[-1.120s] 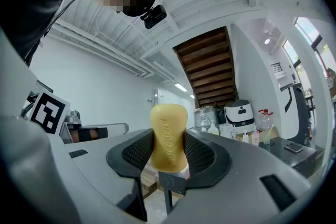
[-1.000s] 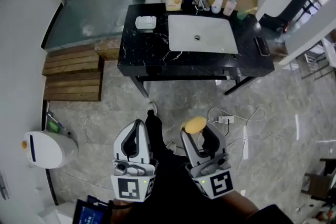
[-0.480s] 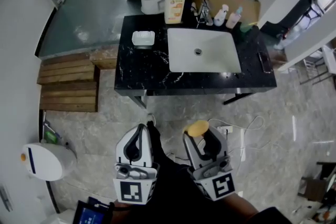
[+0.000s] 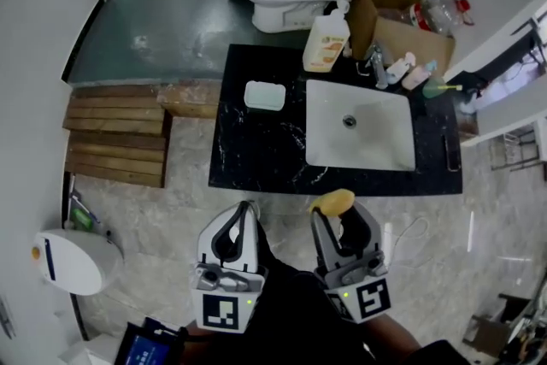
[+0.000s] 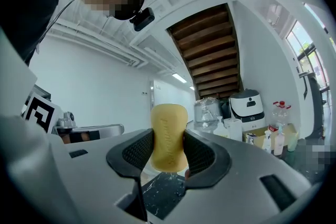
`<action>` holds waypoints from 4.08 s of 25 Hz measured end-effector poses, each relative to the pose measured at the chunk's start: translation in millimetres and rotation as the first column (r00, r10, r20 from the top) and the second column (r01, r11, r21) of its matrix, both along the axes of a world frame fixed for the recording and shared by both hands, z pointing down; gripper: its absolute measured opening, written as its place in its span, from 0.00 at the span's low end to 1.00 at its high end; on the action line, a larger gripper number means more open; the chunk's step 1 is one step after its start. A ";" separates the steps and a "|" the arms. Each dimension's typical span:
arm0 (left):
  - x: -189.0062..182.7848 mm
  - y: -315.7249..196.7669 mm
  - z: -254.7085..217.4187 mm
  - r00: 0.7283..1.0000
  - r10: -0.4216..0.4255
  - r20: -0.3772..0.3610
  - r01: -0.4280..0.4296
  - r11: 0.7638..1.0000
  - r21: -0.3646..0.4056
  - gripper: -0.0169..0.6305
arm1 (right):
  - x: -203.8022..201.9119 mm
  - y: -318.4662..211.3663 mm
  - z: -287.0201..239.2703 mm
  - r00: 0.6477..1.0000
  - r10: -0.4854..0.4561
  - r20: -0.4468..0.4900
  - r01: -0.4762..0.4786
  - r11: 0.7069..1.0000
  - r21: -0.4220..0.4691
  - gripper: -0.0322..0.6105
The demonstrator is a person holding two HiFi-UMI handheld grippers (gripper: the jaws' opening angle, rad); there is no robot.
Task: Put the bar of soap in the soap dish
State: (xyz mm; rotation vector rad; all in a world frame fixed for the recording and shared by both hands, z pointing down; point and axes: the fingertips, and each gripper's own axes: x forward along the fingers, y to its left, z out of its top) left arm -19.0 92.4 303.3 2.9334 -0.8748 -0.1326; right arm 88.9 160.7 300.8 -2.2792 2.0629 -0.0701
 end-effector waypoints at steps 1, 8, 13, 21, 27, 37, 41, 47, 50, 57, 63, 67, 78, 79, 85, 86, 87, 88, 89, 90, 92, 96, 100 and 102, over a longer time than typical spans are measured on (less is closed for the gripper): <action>1.5 -11.0 -0.4 1.000 -0.002 0.000 0.002 1.000 0.000 0.03 | 1.9 -12.5 -2.3 1.000 -0.009 -0.010 0.009 1.000 0.003 0.34; 8.0 -80.8 -1.2 1.000 -0.025 -0.019 0.025 1.000 -0.004 0.03 | 14.6 -82.4 -2.6 1.000 -0.014 -0.010 0.014 1.000 -0.014 0.34; 18.1 -109.3 -0.9 1.000 0.007 -0.024 -0.007 1.000 -0.015 0.03 | 25.7 -106.2 -13.4 0.999 0.032 -0.005 -0.032 0.999 0.017 0.34; 32.1 -132.0 9.6 0.999 -0.033 -0.017 0.032 0.998 -0.045 0.03 | 41.8 -124.6 5.9 1.000 0.001 0.012 0.000 0.999 -0.033 0.34; 35.0 -143.3 6.0 0.994 -0.109 -0.013 0.109 0.992 -0.058 0.03 | 58.0 -148.4 24.5 0.995 -0.098 0.037 0.101 0.989 -0.110 0.34; 48.0 -159.0 8.5 0.989 -0.143 0.028 0.144 0.990 -0.003 0.03 | 73.9 -193.3 42.9 0.975 -0.220 0.038 0.223 0.959 -0.174 0.34; 48.9 -167.0 12.9 0.987 -0.157 0.022 0.158 0.987 -0.037 0.03 | 75.3 -211.2 47.6 0.968 -0.252 0.018 0.251 0.950 -0.184 0.34; 52.2 -175.6 13.8 0.985 -0.170 0.015 0.171 0.984 -0.046 0.03 | 82.9 -231.8 62.3 0.958 -0.285 0.038 0.286 0.931 -0.228 0.34; 54.6 -178.3 13.7 0.984 -0.178 0.011 0.178 0.983 -0.051 0.03 | 85.5 -241.3 70.7 0.945 -0.328 0.010 0.318 0.910 -0.265 0.34; 55.8 -184.9 17.8 0.978 -0.207 0.011 0.207 0.976 -0.065 0.03 | 79.0 -254.5 98.6 0.896 -0.444 0.003 0.418 0.843 -0.339 0.34; 56.0 -191.6 21.7 0.973 -0.228 0.017 0.229 0.971 -0.069 0.03 | 87.5 -264.8 125.4 0.885 -0.465 -0.016 0.421 0.815 -0.398 0.34; 57.5 -196.6 25.3 0.971 -0.237 0.023 0.238 0.968 -0.077 0.03 | 93.0 -274.3 139.4 0.880 -0.474 -0.012 0.429 0.806 -0.409 0.34; 64.9 -203.5 31.2 0.973 -0.227 0.030 0.229 0.968 -0.101 0.03 | 95.1 -285.8 178.6 0.844 -0.536 -0.022 0.457 0.739 -0.494 0.34; 66.0 -203.7 31.9 0.974 -0.226 0.029 0.228 0.968 -0.102 0.03 | 95.7 -285.2 182.3 0.842 -0.539 -0.020 0.458 0.734 -0.501 0.34; 68.7 -203.9 36.2 0.976 -0.216 0.030 0.218 0.969 -0.120 0.03 | 100.9 -288.6 200.4 0.834 -0.551 -0.020 0.458 0.713 -0.531 0.34; 68.3 -204.1 36.6 0.976 -0.218 0.031 0.220 0.968 -0.122 0.03 | 101.8 -290.4 203.3 0.831 -0.555 -0.024 0.458 0.709 -0.537 0.34; 67.7 -204.1 36.9 0.975 -0.220 0.031 0.222 0.967 -0.123 0.03 | 102.5 -292.0 206.3 0.827 -0.561 -0.031 0.457 0.704 -0.544 0.34; 67.0 -204.1 37.0 0.975 -0.222 0.032 0.224 0.967 -0.123 0.03 | 103.1 -293.6 209.3 0.823 -0.566 -0.038 0.456 0.700 -0.550 0.34; 66.5 -204.2 37.2 0.975 -0.221 0.031 0.224 0.967 -0.124 0.03 | 103.7 -295.0 212.3 0.820 -0.571 -0.043 0.456 0.695 -0.556 0.34; 66.3 -204.4 38.0 0.975 -0.220 0.031 0.222 0.967 -0.128 0.03 | 104.2 -296.3 215.5 0.817 -0.575 -0.044 0.456 0.690 -0.562 0.34; 65.9 -204.9 40.4 0.975 -0.218 0.033 0.220 0.965 -0.143 0.03 | 105.0 -298.4 222.0 0.811 -0.584 -0.043 0.458 0.677 -0.576 0.34; 63.7 -205.0 41.3 0.973 -0.226 0.034 0.229 0.962 -0.151 0.03 | 104.4 -301.6 234.0 0.793 -0.608 -0.044 0.465 0.651 -0.600 0.34; 58.8 -205.3 41.6 0.969 -0.244 0.034 0.247 0.957 -0.154 0.03 | 102.7 -303.5 245.5 0.779 -0.626 -0.046 0.470 0.630 -0.619 0.34; 57.5 -205.4 41.8 0.968 -0.250 0.034 0.253 0.955 -0.156 0.03 | 101.4 -303.8 251.0 0.770 -0.636 -0.044 0.474 0.617 -0.628 0.34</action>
